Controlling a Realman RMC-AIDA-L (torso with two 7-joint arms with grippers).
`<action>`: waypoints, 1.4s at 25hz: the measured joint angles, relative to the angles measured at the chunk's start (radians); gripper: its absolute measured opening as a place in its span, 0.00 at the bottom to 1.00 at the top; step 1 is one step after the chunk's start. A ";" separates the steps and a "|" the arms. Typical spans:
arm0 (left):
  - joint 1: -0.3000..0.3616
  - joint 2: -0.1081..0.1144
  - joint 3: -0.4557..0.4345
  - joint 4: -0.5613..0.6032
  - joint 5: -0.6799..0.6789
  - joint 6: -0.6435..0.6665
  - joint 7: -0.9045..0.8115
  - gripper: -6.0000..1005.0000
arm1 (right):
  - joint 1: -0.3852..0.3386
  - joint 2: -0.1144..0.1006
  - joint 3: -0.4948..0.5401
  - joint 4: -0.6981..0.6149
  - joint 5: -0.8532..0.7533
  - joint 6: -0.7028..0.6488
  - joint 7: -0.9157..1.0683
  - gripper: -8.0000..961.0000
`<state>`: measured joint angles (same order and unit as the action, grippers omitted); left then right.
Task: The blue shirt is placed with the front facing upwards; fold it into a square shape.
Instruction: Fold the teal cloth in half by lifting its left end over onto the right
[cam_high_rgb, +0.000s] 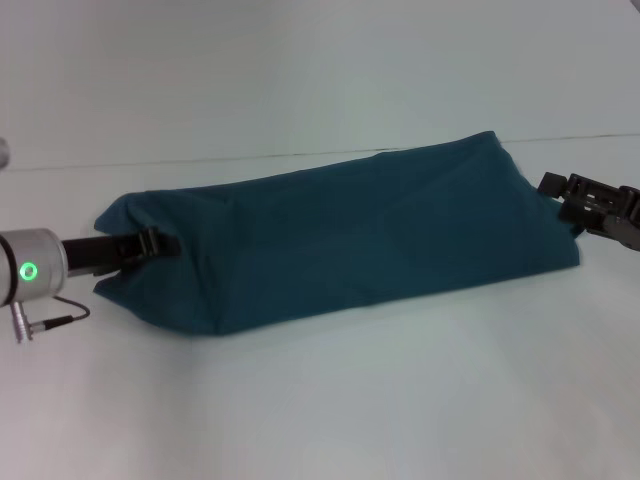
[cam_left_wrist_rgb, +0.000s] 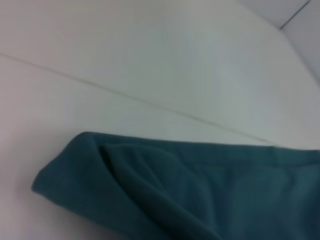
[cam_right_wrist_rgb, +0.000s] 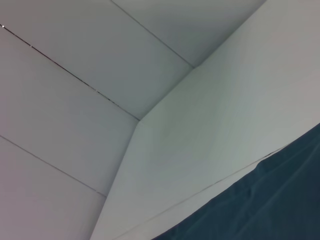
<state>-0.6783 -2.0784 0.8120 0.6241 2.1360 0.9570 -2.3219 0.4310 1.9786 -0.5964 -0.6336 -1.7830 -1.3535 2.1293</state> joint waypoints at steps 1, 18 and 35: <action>0.002 0.004 -0.009 0.000 -0.021 0.017 0.012 0.02 | 0.000 0.000 0.000 0.000 0.000 0.000 0.000 0.94; 0.038 0.063 -0.228 -0.002 0.018 0.087 0.014 0.02 | 0.000 0.000 0.004 0.000 0.001 0.000 0.003 0.94; 0.026 0.095 -0.326 0.068 0.257 -0.012 -0.060 0.02 | 0.000 0.002 0.004 0.013 -0.001 0.007 0.008 0.94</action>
<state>-0.6526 -1.9837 0.4865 0.6918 2.3931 0.9451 -2.3815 0.4306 1.9804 -0.5921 -0.6204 -1.7835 -1.3466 2.1368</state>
